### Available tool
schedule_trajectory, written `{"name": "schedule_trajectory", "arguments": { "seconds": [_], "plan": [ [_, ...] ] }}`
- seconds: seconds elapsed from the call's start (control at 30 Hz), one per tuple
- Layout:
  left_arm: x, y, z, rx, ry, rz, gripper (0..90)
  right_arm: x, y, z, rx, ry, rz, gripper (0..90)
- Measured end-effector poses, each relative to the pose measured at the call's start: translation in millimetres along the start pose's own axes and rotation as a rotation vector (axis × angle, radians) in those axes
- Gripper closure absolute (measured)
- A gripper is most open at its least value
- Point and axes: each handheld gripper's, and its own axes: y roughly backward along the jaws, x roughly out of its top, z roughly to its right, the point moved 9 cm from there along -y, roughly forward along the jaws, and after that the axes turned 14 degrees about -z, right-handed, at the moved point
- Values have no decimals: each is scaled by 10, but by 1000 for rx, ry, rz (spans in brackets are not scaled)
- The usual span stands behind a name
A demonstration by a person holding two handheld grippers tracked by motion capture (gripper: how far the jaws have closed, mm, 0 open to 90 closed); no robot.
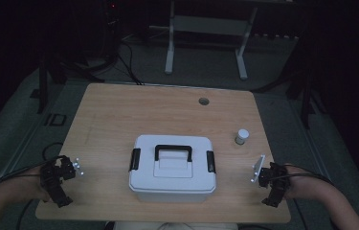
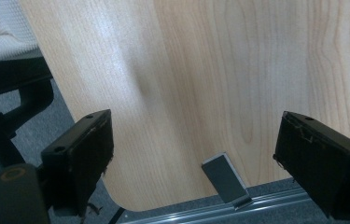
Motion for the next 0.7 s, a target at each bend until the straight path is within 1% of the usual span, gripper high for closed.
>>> {"name": "schedule_trajectory", "arguments": {
  "seconds": [0.03,0.07,0.13,0.17,0.2,0.23,0.27,0.33,0.37,0.4,0.43,0.5,0.53,0.6,0.63,0.7],
  "plan": [
    [0,0,0,0,0,0,41,0,0,0,0,0,0,114],
    [-7,-12,-3,9,3,-3,41,3,1,-1,-1,1,-1,114],
    [-10,-15,-6,7,4,-5,41,17,7,3,-3,0,7,114],
    [-6,-13,0,9,6,2,41,24,12,2,-2,0,10,114],
    [0,-6,9,2,6,8,41,40,19,11,-11,0,13,114],
    [3,2,19,-1,-1,8,41,48,19,9,-12,5,16,114],
    [8,7,17,8,-5,8,41,53,19,8,-16,11,15,114],
    [11,13,32,-3,-3,7,41,59,12,9,-22,15,7,114],
    [12,18,30,7,-8,3,41,57,11,11,-28,19,2,114],
    [13,27,32,8,-9,2,41,57,13,16,-33,21,2,114],
    [16,38,42,-2,-11,3,41,56,18,21,-31,17,5,114],
    [25,66,42,9,-21,3,42,46,31,31,-39,13,3,114],
    [33,82,56,-1,-22,6,42,41,38,37,-40,13,2,114],
    [50,111,64,6,-28,6,47,36,57,52,-49,11,5,114],
    [59,125,79,-2,-30,8,47,36,67,52,-46,8,6,114],
    [78,148,86,11,-39,7,47,37,87,58,-57,14,8,114]
  ]
}}
